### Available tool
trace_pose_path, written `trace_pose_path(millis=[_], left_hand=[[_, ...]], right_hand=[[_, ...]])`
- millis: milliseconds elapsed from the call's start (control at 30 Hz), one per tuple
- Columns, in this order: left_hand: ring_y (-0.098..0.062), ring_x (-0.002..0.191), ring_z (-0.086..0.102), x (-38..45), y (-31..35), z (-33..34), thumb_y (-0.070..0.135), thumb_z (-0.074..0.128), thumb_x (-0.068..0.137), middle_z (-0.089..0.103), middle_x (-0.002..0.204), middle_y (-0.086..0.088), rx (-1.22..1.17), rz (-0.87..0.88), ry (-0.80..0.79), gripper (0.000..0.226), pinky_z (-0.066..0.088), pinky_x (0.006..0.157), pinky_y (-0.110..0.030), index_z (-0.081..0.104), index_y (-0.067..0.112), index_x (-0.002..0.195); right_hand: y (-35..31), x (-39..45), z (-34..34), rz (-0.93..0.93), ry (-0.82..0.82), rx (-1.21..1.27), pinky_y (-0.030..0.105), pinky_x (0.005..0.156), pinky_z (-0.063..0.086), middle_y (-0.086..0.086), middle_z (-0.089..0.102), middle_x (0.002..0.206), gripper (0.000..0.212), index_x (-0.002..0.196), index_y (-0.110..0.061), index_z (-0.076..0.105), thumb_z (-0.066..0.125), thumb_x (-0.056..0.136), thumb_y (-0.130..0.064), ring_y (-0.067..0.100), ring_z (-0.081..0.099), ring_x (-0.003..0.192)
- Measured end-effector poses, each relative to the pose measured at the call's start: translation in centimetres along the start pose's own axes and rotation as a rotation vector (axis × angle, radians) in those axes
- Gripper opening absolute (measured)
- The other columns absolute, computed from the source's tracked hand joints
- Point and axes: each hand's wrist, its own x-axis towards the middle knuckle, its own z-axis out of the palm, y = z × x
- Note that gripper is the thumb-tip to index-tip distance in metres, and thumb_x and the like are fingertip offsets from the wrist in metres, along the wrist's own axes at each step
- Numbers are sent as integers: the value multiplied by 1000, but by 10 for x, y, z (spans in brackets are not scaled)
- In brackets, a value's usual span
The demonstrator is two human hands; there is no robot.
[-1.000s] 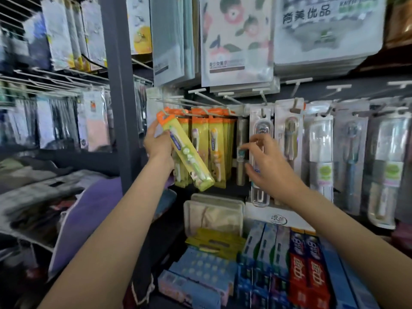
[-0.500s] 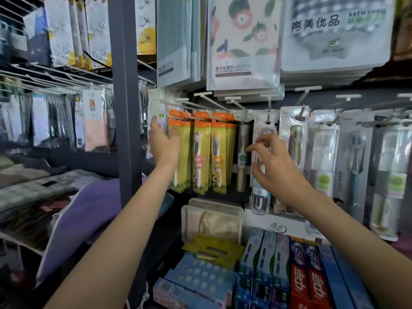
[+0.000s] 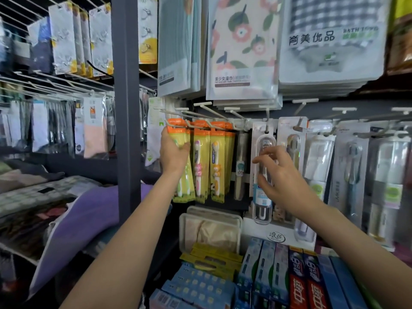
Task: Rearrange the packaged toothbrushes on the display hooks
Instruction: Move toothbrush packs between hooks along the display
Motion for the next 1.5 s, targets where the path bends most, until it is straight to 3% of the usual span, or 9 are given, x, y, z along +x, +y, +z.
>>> trace_pose_path(millis=[333, 467, 567, 700, 800, 933, 1233, 1367, 1500], left_hand=[[-19, 121, 44, 6, -3, -1, 12, 72, 77, 46, 132, -4, -12, 9, -65, 73, 34, 95, -25, 32, 16, 138], [-23, 135, 29, -25, 2, -3, 9, 65, 81, 27, 148, -8, 65, 100, 114, 76, 26, 110, -35, 22, 13, 144], [-27, 131, 27, -64, 6, 3, 2, 55, 79, 31, 142, -14, 211, 345, 230, 58, 20, 108, -36, 37, 7, 134], [-26, 124, 31, -95, 10, 33, 10, 49, 76, 38, 131, -15, 320, 542, 14, 40, 21, 104, -31, 49, 8, 116], [-25, 125, 33, -114, 22, 59, 11, 51, 77, 40, 130, -14, 309, 590, -88, 38, 17, 105, -28, 51, 9, 115], [-23, 124, 34, -142, 35, 86, 4, 55, 78, 40, 130, -12, 228, 625, -203, 39, 21, 103, -28, 50, 9, 117], [-23, 122, 33, -178, 25, 106, 15, 58, 78, 36, 130, -6, 287, 692, -303, 46, 24, 102, -34, 51, 16, 124], [-29, 125, 30, -178, 26, 110, 29, 57, 77, 34, 135, -11, 317, 589, -288, 49, 26, 102, -42, 49, 21, 125], [-27, 123, 35, -185, 35, 116, 29, 53, 82, 36, 131, -12, 241, 614, -238, 41, 35, 99, -44, 50, 16, 121]], right_hand=[[3, 0, 1, 11, 3, -32, 32, 91, 40, 16, 46, 117, 31, 112, -2, 58, 62, 81, -2, 31, 48, 111], [9, -10, -5, 38, 5, -45, 26, 90, 37, 16, 46, 118, 31, 112, -3, 59, 63, 81, -4, 28, 49, 109], [17, -26, -21, 73, 92, -59, 26, 86, 38, 18, 47, 116, 27, 108, -3, 60, 62, 81, -5, 29, 49, 107], [40, -46, -41, 194, 287, -123, 32, 90, 37, 24, 44, 117, 34, 111, -1, 55, 65, 79, -3, 34, 42, 111], [56, -57, -44, 424, 223, 3, 36, 99, 38, 16, 37, 127, 62, 126, -6, 41, 73, 76, -22, 27, 39, 117], [60, -74, -36, 615, -9, 216, 8, 70, 38, 0, 51, 112, 66, 132, -10, 33, 71, 79, -22, 10, 49, 92], [83, -112, -72, 674, 119, 304, 27, 64, 50, 2, 58, 97, 49, 128, -18, 41, 65, 85, -20, 19, 59, 83], [93, -115, -100, 568, 201, 182, 6, 58, 40, -2, 56, 99, 43, 124, -18, 46, 64, 85, -15, 11, 56, 82], [92, -118, -99, 553, 149, 150, 12, 65, 41, -1, 55, 109, 46, 126, -15, 44, 64, 85, -19, 12, 55, 90]])
